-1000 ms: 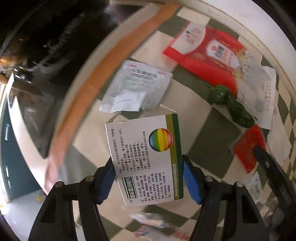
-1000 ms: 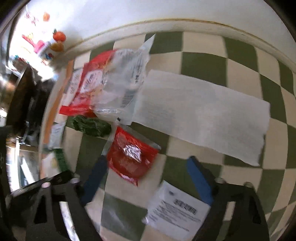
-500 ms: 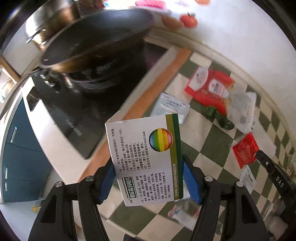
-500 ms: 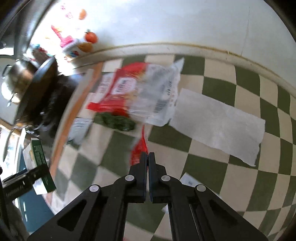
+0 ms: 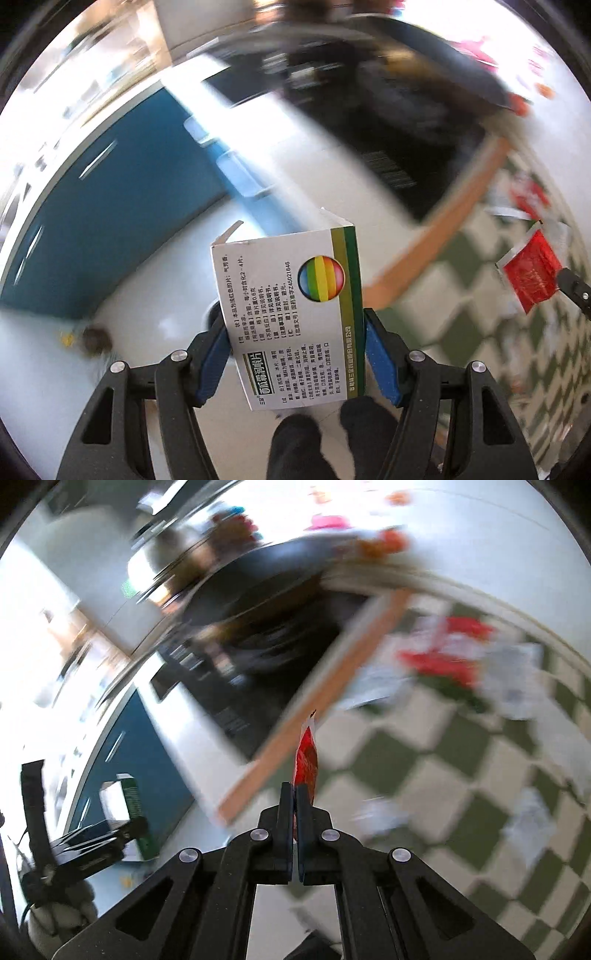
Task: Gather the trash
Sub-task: 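Carry the box and sachet to the bin and open both tools over it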
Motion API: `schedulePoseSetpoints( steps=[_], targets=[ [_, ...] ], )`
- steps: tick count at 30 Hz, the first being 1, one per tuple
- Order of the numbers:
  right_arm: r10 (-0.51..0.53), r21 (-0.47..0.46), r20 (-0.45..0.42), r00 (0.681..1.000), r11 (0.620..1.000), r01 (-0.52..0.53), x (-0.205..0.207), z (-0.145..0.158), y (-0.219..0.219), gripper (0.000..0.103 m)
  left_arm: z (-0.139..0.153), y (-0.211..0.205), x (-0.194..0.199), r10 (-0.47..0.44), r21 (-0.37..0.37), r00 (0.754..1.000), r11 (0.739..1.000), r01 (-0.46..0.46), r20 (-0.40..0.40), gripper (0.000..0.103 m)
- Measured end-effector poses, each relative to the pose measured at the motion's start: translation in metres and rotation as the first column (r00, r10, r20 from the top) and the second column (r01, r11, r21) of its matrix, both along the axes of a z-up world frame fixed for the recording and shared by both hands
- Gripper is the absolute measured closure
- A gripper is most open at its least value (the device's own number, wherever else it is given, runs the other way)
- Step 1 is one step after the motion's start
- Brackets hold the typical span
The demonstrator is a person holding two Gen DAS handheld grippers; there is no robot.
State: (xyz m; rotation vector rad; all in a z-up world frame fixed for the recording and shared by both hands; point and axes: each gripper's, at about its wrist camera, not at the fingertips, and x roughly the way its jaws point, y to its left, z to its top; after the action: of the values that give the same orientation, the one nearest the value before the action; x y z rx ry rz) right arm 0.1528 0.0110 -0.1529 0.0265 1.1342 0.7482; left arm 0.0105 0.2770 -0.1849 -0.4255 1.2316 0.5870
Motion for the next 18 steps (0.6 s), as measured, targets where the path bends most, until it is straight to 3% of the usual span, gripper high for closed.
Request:
schedulePoseSetpoints(
  steps=[3, 6, 8, 11, 14, 18],
  targets=[
    [0.135, -0.019, -0.027, 0.99, 0.991, -0.136, -0.043, -0.032, 0.071, 0.102, -0.035, 0.046, -0.057, 0.11, -0.023, 0.993, 0.994, -0.111, -0.053, 0.039],
    [0.226, -0.049, -0.071, 0.971, 0.972, -0.23, -0.081, -0.081, 0.134, 0.102, -0.091, 0.085, -0.103, 0.198, -0.031, 0.972, 0.979, -0.203, -0.127, 0.039],
    [0.267, -0.084, -0.085, 0.96, 0.958, -0.274, -0.1, -0.12, 0.168, 0.102, -0.144, 0.11, -0.126, 0.24, -0.071, 0.956, 0.965, -0.254, -0.166, 0.039],
    [0.303, -0.129, -0.15, 0.941, 0.938, -0.322, -0.127, -0.208, 0.217, 0.102, -0.231, 0.136, -0.146, 0.267, -0.153, 0.943, 0.942, -0.298, -0.198, 0.039],
    [0.309, -0.147, -0.202, 0.929, 0.928, -0.341, -0.142, -0.29, 0.247, 0.102, -0.325, 0.157, -0.158, 0.276, -0.26, 0.934, 0.907, -0.331, -0.226, 0.038],
    [0.323, -0.114, -0.271, 0.907, 0.925, -0.363, -0.158, -0.412, 0.277, 0.102, -0.457, 0.178, -0.17, 0.295, -0.446, 0.92, 0.808, -0.385, -0.259, 0.038]
  ],
)
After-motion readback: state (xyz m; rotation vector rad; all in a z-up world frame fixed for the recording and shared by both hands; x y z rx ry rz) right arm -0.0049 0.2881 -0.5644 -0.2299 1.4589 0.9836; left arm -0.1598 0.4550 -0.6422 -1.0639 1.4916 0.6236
